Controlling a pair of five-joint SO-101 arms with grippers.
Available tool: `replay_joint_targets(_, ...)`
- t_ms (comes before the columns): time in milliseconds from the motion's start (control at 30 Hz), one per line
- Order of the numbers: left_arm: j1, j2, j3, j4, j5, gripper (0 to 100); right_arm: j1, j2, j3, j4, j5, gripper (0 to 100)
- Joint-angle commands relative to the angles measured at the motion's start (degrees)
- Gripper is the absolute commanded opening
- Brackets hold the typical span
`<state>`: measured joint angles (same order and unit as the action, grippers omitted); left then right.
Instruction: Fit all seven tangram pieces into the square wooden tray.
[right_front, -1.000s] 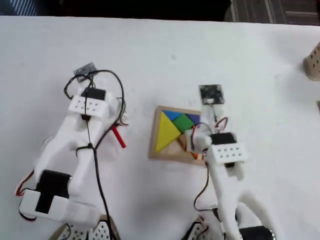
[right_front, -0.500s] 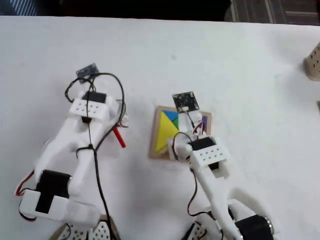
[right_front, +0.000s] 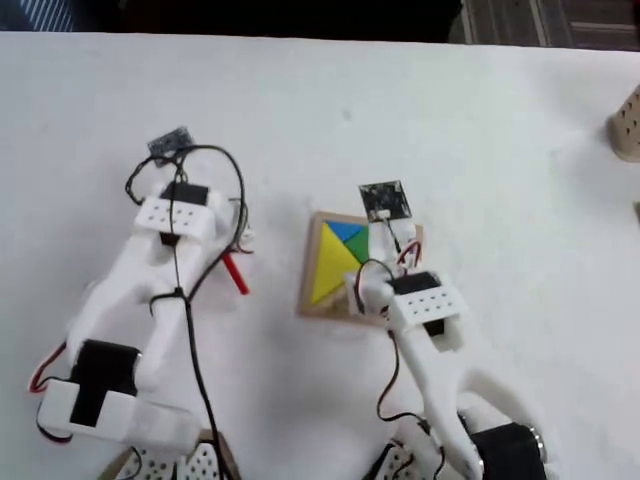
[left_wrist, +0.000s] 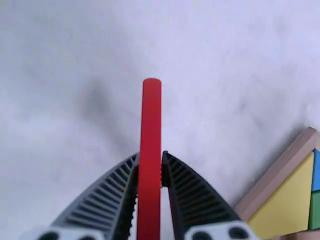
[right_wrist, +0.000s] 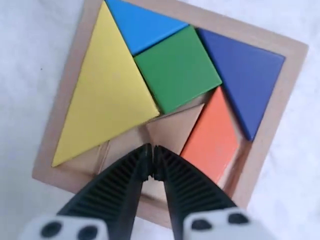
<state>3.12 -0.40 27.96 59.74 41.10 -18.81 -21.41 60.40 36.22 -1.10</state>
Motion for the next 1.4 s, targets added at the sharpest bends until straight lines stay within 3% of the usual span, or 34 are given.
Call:
replay_joint_targets(0,-1.3,-2.3,-0.3,-1.2,-0.8,2,1.3,1.1,-2.3,0.8,0.6,1.8)
replay_joint_targets(467,-1.3,-2.3,-0.3,-1.2,-0.8,2,6.0,0.7,-2.7,0.8,1.0,1.8)
replay_joint_targets(867,0.0,-2.6,-0.3,-0.8,-0.4,2,8.8,-18.9,4.3,6.2,1.0,1.8)
replay_joint_targets(967,4.3,-2.6,-0.5,-0.8,-0.4,2,11.2,-20.3,5.2,6.0,1.1,1.8)
replay_joint_targets(1133,17.2,-2.7,-1.2,-0.8,-0.1,2,16.8,-20.2,5.2,2.9,1.1,1.8)
replay_joint_targets(1300,25.3,-2.1,-4.6,-2.2,12.8,2,22.3,-20.3,5.1,2.9,2.4,1.9)
replay_joint_targets(1367,26.9,-1.2,-5.0,-6.8,18.3,2,22.8,-20.3,5.1,2.9,2.8,1.9)
